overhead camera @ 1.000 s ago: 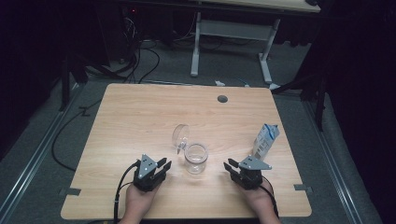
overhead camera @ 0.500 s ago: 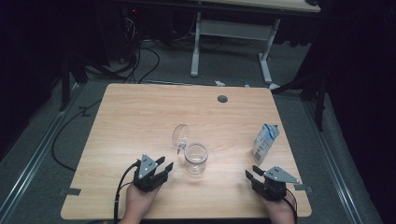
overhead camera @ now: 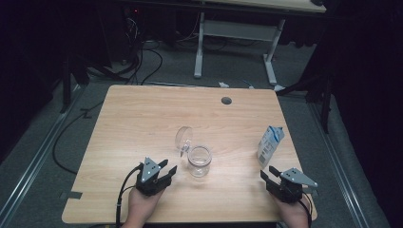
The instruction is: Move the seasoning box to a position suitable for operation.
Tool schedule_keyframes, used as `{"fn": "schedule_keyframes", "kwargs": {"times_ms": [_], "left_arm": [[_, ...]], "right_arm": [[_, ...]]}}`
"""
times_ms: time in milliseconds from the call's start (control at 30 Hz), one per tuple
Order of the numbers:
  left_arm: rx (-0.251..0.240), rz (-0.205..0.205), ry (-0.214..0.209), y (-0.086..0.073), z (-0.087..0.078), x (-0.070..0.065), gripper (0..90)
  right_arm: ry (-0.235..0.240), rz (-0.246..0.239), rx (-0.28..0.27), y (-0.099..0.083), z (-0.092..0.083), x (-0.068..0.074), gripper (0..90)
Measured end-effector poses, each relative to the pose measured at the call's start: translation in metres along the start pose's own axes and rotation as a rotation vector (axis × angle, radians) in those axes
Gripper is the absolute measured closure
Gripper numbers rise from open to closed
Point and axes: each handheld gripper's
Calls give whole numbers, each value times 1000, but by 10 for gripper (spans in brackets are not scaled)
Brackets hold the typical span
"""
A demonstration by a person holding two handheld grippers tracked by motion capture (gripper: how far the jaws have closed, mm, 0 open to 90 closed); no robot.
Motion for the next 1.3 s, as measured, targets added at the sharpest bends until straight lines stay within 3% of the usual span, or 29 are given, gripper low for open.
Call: {"fn": "schedule_keyframes", "kwargs": {"times_ms": [433, 767, 933, 1033, 1200, 1300], "left_arm": [[-8, 3, -5, -1, -1, 2, 540], [-10, -6, -12, -2, -2, 2, 529], [-5, -3, -10, -3, 0, 2, 528], [-4, -1, -9, -3, 1, 1, 527], [-3, 2, -8, -3, 1, 1, 527], [-8, 3, -7, -3, 0, 1, 527]], "right_arm": [[-86, 49, -8, 17, 13, -6, 523], [-135, 48, -20, 30, 22, -15, 526], [-124, 55, -30, 38, 30, -19, 482], [-157, 45, -41, 41, 35, -19, 456], [-170, 38, -46, 42, 36, -21, 474], [-165, 47, -54, 42, 34, -25, 549]]}}
Point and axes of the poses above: each handheld gripper's, and its own axes: z roughly forward along the jaws, y roughly out of its top, x roughly to its left, and after that the axes turned 3 degrees about z, right-handed
